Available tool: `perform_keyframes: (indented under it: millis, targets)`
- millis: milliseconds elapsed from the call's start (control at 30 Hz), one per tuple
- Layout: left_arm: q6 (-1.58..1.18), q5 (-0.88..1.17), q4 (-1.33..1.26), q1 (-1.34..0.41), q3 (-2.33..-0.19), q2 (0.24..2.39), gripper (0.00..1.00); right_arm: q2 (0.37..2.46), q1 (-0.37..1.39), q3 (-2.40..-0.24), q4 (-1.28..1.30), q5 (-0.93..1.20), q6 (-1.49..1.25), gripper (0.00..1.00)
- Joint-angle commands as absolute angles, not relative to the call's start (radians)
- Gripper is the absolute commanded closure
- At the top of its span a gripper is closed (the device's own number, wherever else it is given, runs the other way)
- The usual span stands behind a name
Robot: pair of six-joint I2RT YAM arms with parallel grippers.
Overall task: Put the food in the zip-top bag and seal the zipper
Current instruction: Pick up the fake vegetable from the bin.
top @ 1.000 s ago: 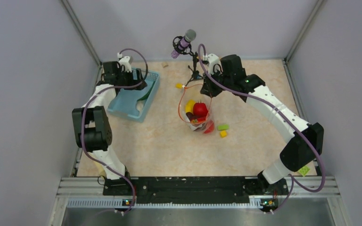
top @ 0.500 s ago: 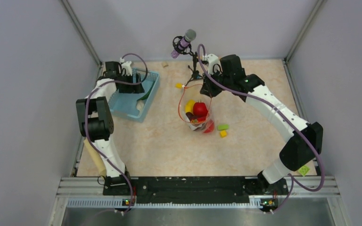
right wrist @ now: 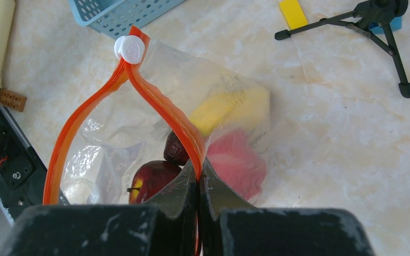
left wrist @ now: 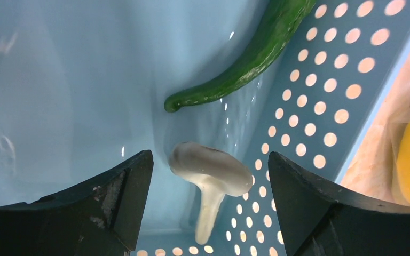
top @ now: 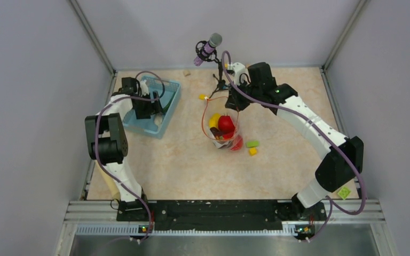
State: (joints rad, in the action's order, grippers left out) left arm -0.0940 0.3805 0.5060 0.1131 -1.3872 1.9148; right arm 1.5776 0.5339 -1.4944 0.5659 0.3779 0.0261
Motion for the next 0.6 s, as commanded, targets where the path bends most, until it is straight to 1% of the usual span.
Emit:
perform_keyframes:
  millis: [0,200,433,567]
  targets:
    - [-0.165,0.327,0.538,0.084,-1.362,1.871,0.17,1.571,0.54,-1.551,0.536,0.412,0.038,1.0]
    - [-0.186,0.285,0.572,0.051,-1.375,1.881,0.22,1.565,0.54,-1.55,0.536,0.406,0.037,1.0]
    - [-0.193,0.129,0.641,0.005,-1.409,1.906,0.35,1.564,0.54,-1.547,0.536,0.393,0.042,1.0]
    - [-0.204,0.092,0.671,0.004,-1.434,1.921,0.4,1.565,0.54,-1.547,0.537,0.386,0.043,1.0]
